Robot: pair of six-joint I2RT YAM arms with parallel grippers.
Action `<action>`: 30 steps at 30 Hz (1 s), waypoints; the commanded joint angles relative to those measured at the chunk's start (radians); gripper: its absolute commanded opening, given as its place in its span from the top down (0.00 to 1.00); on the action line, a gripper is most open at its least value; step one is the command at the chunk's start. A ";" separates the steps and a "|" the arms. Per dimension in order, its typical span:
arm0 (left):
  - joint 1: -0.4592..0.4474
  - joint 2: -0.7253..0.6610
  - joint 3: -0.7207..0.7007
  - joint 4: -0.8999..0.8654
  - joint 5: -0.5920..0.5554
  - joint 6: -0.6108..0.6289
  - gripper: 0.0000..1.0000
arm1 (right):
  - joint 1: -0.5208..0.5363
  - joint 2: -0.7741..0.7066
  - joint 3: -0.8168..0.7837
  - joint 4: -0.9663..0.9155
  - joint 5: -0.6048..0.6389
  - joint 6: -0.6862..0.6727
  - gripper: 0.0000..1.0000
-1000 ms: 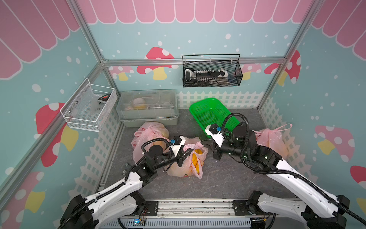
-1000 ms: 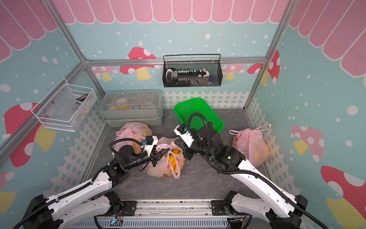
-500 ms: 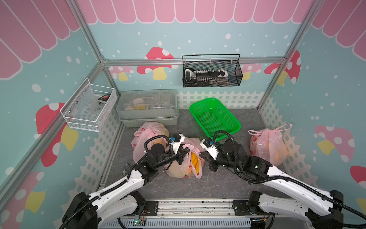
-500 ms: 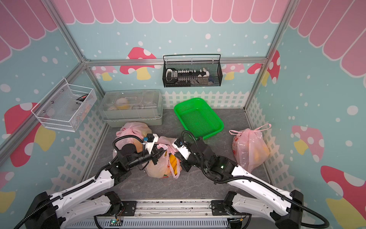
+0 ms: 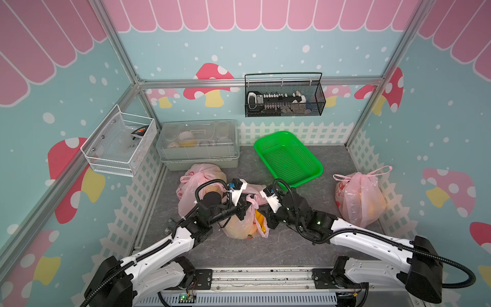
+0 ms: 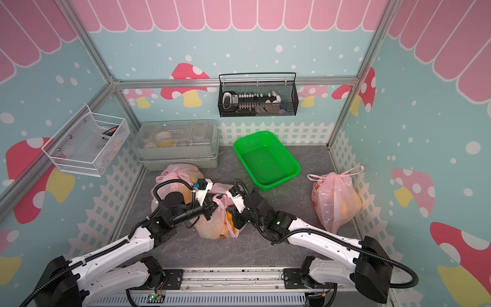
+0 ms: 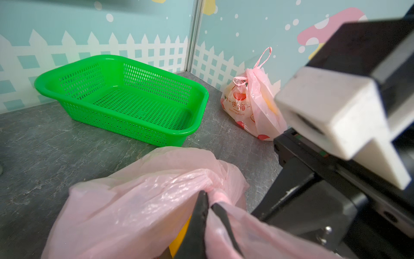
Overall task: Place the banana into a plastic bag & tie a knot
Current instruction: Cross the plastic bag at the center of the board.
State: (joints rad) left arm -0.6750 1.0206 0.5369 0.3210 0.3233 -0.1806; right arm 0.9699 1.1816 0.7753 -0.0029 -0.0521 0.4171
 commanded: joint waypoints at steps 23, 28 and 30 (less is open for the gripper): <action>0.005 -0.197 -0.066 -0.137 -0.127 -0.052 0.84 | 0.010 0.091 -0.044 0.224 0.062 0.078 1.00; 0.006 -0.226 -0.101 -0.149 -0.140 -0.033 0.74 | 0.008 -0.062 -0.022 0.103 0.127 0.023 1.00; 0.004 -0.232 -0.109 -0.129 -0.115 -0.027 0.70 | 0.008 -0.082 0.004 0.068 0.122 0.014 1.00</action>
State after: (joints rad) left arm -0.6697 0.8051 0.4492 0.1944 0.2050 -0.2237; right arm 0.9707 1.1366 0.7383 0.1181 0.0448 0.4606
